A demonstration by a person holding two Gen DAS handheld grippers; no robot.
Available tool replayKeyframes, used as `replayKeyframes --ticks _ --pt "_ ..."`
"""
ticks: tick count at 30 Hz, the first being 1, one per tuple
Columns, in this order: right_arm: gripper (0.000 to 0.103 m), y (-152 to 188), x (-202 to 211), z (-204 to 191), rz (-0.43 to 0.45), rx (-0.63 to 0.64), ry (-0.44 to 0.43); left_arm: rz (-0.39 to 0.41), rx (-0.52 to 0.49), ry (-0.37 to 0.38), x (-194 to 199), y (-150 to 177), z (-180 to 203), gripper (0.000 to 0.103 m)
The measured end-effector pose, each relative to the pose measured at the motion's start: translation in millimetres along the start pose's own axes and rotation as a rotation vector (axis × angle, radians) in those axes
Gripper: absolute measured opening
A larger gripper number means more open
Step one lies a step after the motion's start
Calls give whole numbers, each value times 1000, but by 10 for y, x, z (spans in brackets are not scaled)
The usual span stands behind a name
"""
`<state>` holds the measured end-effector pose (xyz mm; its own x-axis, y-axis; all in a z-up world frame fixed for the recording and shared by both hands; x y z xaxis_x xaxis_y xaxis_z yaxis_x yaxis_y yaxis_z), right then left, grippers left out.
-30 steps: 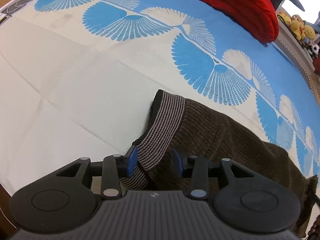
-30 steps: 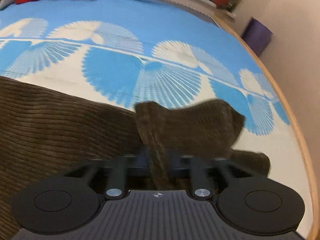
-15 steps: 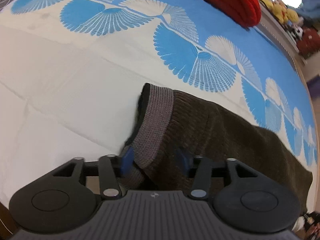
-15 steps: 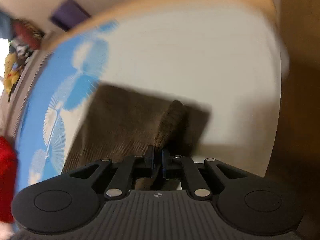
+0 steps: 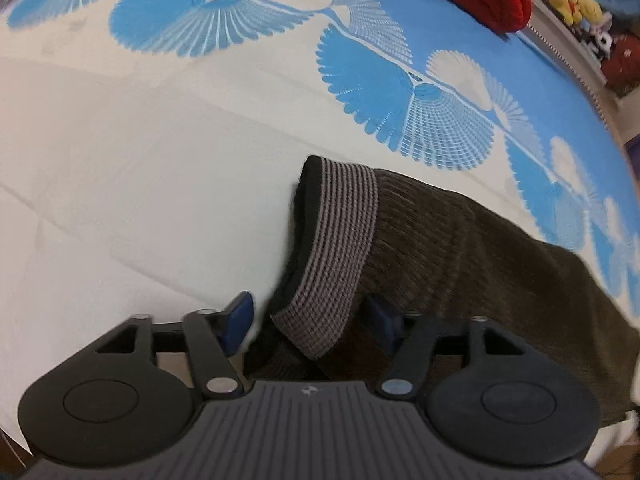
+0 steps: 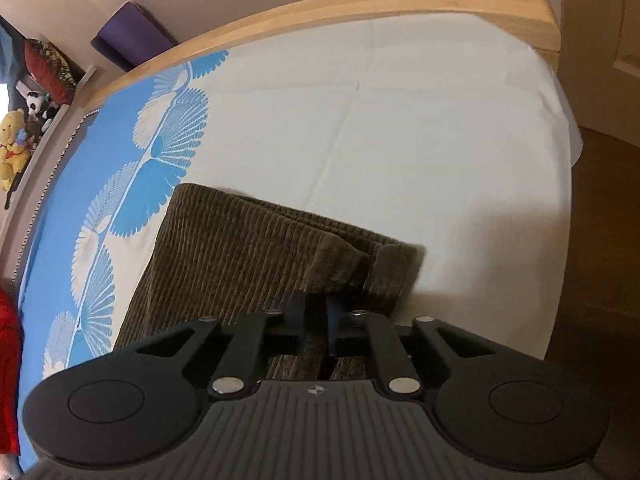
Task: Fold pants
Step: 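Lower the pants onto the bed and open both grippers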
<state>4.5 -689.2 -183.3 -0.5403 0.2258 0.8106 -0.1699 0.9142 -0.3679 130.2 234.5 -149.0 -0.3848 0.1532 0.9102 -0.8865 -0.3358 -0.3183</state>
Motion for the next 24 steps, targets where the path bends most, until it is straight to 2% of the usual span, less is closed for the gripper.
replayKeyframes --ticks 1,2,3,5,8,10,12,13,14,15,17,18,20,21,23,24 --pt "4 -12 53 -23 18 5 -16 -4 -8 8 -17 2 15 42" --pt "3 -31 97 -52 31 8 -34 11 -25 -2 -3 7 34 32" --pt "3 -45 155 -71 43 9 -57 25 -53 0 38 6 74 26" --pt "2 -92 285 -113 85 5 -104 74 -96 15 211 -7 151 22" --pt "2 -204 554 -113 159 -56 -225 196 -84 112 653 -15 188 20" --pt "1 -274 743 -127 228 -20 -259 215 -100 118 803 56 159 20" --pt "1 -292 752 -71 227 14 -186 128 -113 78 685 136 106 22" --pt "1 -274 665 -4 187 28 -97 67 -121 51 576 180 81 24" --pt "2 -241 549 57 134 49 -19 13 -142 10 466 209 69 30" --pt "2 -199 425 109 79 68 36 -16 -173 -51 381 227 65 31" --pt "4 -144 227 192 -20 67 77 32 -208 -141 399 202 60 34" --pt "7 -150 225 186 -15 74 96 78 -206 -141 470 172 80 34" --pt "9 -195 374 87 98 135 170 150 -201 -67 597 127 165 34" --pt "11 -207 460 30 158 168 204 169 -209 -21 621 117 231 34" --pt "26 -220 608 -93 257 208 243 171 -258 24 590 126 371 34" --pt "27 -224 661 -142 290 214 237 161 -291 38 537 132 458 34"
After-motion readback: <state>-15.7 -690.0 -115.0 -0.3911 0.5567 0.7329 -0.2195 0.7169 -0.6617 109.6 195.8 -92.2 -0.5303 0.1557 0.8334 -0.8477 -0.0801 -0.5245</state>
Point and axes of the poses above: each gripper's, at about its wrist camera, not at the fingertips, and x roughly against the way its jaws point, z to its right, y to its underside, the point moved 3 cm from there along -x, roughly the way its jaws point, and after that the axes turned 2 degrees about y, right-handed, at the moved point
